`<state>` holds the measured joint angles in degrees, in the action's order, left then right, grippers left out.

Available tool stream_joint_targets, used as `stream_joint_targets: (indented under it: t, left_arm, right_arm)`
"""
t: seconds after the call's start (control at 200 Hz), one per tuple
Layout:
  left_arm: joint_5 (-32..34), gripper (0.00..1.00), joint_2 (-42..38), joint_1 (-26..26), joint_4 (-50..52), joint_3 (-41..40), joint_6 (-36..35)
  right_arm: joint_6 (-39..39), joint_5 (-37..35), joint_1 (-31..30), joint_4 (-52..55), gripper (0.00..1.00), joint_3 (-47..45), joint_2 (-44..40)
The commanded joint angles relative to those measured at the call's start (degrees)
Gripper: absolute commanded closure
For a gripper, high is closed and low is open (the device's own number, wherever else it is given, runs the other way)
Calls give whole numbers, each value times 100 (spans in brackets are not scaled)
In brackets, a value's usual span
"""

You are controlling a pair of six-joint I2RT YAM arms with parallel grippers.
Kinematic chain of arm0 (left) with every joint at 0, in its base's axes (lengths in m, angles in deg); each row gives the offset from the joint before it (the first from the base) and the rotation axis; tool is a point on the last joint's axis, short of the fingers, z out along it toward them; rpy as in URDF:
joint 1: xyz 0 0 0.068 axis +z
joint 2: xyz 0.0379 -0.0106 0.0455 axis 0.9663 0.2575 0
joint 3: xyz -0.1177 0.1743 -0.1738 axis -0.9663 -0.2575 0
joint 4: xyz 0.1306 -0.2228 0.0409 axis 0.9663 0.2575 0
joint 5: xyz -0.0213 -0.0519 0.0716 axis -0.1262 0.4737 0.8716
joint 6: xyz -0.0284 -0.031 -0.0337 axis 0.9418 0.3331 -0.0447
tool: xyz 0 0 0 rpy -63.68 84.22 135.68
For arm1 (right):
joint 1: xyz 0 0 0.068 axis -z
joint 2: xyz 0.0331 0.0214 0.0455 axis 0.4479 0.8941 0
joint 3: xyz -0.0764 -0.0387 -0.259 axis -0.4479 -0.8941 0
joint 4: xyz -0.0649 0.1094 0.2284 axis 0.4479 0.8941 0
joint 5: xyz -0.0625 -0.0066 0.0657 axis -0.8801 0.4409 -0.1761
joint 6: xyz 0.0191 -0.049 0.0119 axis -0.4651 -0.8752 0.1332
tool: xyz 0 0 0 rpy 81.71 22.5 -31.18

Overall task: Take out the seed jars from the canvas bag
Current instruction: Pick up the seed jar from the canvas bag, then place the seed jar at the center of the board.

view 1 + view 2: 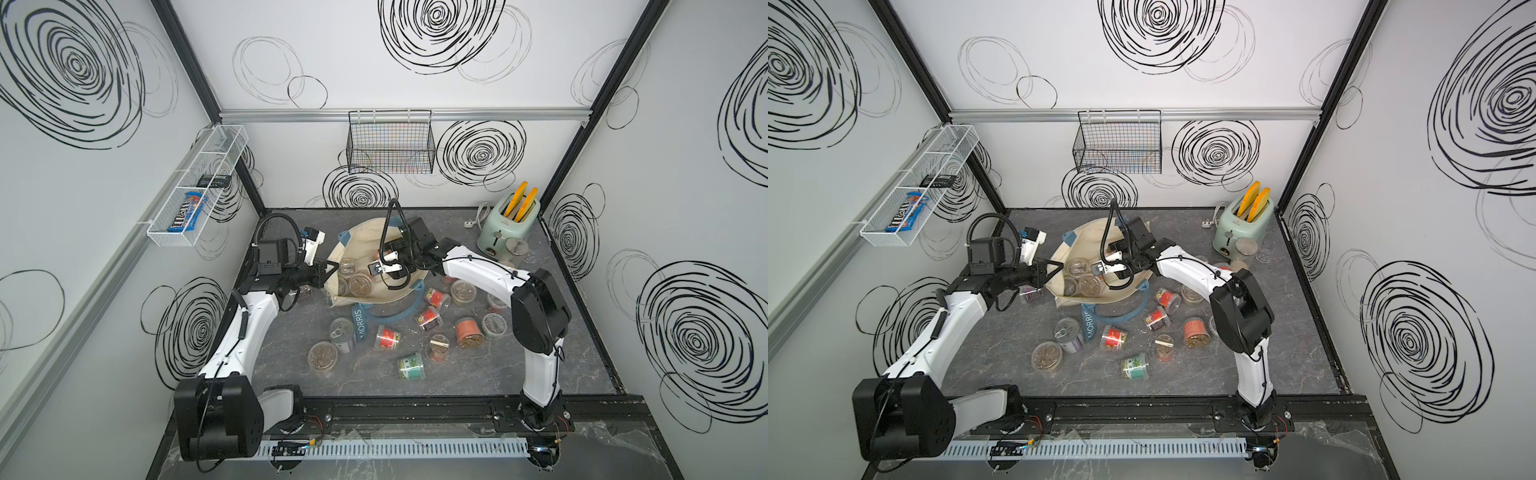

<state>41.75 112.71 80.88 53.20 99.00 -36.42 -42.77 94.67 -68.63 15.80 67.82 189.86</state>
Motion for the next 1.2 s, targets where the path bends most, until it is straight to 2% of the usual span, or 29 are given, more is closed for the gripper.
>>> stream_joint_targets:
  t: [0.0,0.215,0.49,0.76,0.951,1.196]
  left_arm:
    - [-88,98,258,61,-361,412,222]
    - [99,98,779,120,-514,836,611]
    - [308,97,1366,194,-829,1404,1065]
    - [497,100,1666,287,-1126,1628,1376]
    - [553,100,1840,395,-1259,1760,1671]
    - [519,100,1804,430,-1309,1675,1721]
  right_arm:
    - [264,340,-85,201,33,5,-543]
    - [845,551,-122,590,33,-55,-1275]
    - [1211,689,-200,969,33,-729,-2467]
    - [1250,86,-747,1749,33,-1480,-3520]
    - [1540,-2,-1134,1956,33,-2153,-3726]
    - [1803,47,-1139,1403,33,-2851,-3358]
